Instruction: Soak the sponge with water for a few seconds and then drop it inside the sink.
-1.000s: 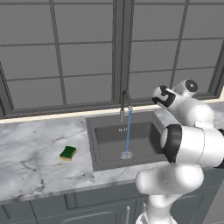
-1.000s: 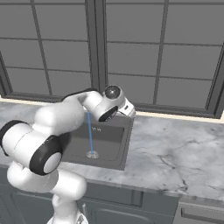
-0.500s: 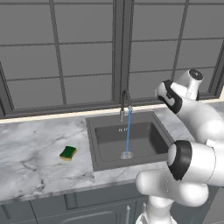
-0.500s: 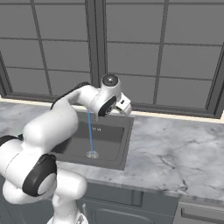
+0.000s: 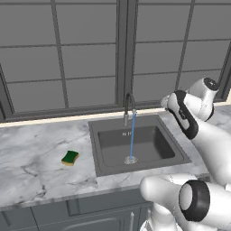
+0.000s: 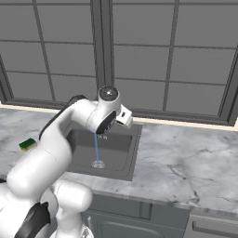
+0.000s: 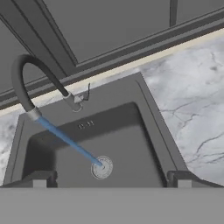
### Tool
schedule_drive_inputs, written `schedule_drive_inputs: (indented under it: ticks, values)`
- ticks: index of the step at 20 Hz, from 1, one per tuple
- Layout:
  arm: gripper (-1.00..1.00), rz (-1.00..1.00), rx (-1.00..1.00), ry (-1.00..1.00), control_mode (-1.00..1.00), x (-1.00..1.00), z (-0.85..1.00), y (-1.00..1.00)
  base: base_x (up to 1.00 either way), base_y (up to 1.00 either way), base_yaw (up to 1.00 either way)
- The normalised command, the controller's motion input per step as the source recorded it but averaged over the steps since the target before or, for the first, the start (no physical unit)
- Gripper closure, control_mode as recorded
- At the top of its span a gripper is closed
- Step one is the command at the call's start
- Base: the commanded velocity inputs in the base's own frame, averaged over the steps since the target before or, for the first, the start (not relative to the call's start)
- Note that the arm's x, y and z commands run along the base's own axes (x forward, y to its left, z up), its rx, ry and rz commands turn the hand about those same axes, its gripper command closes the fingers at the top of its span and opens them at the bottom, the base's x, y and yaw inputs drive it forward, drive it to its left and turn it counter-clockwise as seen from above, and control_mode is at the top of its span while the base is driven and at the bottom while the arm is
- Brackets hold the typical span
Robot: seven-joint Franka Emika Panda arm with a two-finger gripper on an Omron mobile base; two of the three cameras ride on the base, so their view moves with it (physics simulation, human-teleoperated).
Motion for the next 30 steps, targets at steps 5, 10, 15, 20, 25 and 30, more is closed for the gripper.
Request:
schedule_drive_inputs:
  ticks: [5, 10, 15, 20, 25, 30]
  values:
    - [-1.0, 0.03, -0.08, 0.0, -1.0, -0.56, 0.0, 0.14, 0.0, 0.0, 0.0]
    - [-1.0, 0.04, -0.07, 0.0, -1.0, -0.44, 0.0, 0.5, 0.0, 0.0, 0.0]
    - [-1.0, 0.1, -0.05, 0.0, -1.0, -0.37, 0.0, 0.68, 0.0, 0.0, 0.0]
    - [-1.0, 0.11, -0.05, 0.0, -1.0, -0.37, 0.0, 0.69, 0.0, 0.0, 0.0]
    - [-1.0, 0.09, -0.01, 0.0, -1.0, -0.28, 0.0, 0.71, 0.0, 0.0, 0.0]
    - [-1.0, 0.07, 0.0, 0.0, -1.0, -0.23, 0.0, 0.67, 0.0, 0.0, 0.0]
